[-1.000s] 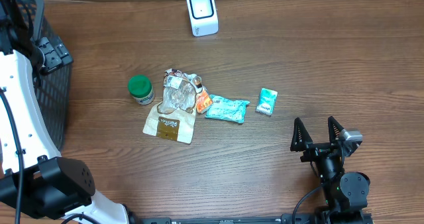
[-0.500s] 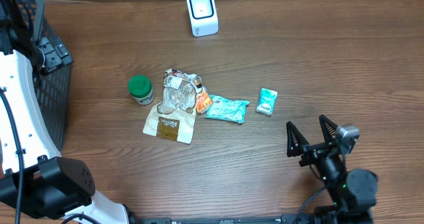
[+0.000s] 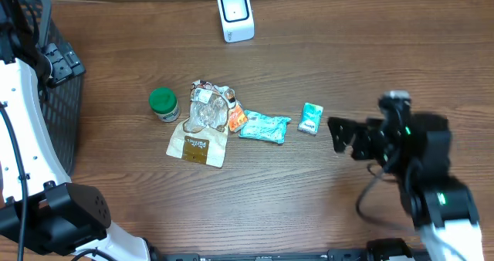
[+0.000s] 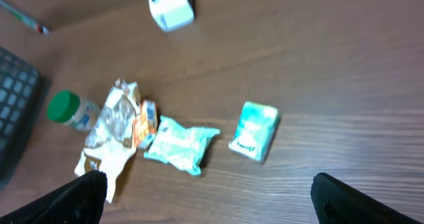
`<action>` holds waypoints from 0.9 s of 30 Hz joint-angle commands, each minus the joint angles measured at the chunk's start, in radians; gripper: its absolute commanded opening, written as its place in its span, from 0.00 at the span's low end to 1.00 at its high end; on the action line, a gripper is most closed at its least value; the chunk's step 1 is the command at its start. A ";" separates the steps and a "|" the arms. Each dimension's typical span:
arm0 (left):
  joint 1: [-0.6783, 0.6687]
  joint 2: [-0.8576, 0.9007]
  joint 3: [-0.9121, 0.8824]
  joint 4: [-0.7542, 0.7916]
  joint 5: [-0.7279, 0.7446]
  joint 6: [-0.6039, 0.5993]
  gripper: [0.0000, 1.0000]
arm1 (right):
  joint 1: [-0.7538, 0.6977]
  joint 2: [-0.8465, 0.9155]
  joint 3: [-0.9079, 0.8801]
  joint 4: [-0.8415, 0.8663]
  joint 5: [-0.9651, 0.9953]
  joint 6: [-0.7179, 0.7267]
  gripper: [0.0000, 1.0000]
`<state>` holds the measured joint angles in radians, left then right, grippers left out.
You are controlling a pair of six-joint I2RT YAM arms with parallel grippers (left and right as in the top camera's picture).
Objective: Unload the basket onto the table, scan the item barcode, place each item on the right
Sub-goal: 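Raise the right gripper and move it toward the tissue pack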
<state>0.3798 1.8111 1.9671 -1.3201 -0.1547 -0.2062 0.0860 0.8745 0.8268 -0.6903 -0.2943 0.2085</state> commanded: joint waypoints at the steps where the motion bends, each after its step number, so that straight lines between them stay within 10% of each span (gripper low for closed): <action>1: -0.001 0.010 -0.003 0.000 -0.002 0.016 1.00 | 0.003 0.137 0.024 0.031 -0.098 -0.008 1.00; 15: -0.001 0.010 -0.003 0.000 -0.002 0.016 1.00 | 0.038 0.588 0.024 0.283 -0.059 0.168 0.55; 27: -0.001 0.010 -0.003 0.000 -0.002 0.016 1.00 | 0.072 0.642 0.024 0.546 -0.128 0.000 0.54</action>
<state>0.3798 1.8111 1.9671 -1.3201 -0.1543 -0.2062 0.1314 1.5185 0.8326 -0.1646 -0.3401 0.2844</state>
